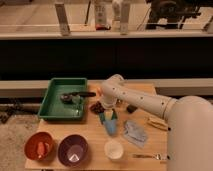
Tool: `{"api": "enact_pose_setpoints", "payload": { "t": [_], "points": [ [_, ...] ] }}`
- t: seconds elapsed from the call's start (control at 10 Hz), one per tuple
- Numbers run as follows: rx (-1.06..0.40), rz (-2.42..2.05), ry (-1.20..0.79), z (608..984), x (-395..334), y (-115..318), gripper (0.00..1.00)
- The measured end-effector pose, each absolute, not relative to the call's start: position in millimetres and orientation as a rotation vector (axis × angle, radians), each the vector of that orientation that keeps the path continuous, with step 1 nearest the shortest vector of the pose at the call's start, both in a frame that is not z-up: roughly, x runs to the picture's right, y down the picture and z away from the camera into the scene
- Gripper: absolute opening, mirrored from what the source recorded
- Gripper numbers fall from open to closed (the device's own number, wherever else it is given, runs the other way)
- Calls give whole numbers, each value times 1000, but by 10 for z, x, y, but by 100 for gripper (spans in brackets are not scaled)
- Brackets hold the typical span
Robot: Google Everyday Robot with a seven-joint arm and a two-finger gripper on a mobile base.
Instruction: Place sponge in red bowl
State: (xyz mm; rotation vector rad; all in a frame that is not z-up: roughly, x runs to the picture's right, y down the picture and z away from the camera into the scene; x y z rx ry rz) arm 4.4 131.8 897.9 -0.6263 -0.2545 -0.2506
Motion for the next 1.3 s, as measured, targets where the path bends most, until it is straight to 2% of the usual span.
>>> {"api": "enact_pose_setpoints", "payload": {
  "t": [0.3, 0.6, 0.7, 0.8, 1.0, 1.3],
  "points": [
    [-635, -251, -254, 9015, 19, 1349, 79],
    [-638, -249, -254, 9030, 2, 1357, 57],
    [-637, -249, -253, 9020, 5, 1341, 57],
    [-637, -248, -253, 9006, 7, 1326, 62],
    [-638, -248, -253, 8973, 13, 1301, 77],
    [-643, -253, -253, 8933, 20, 1302, 80]
  ]
}}
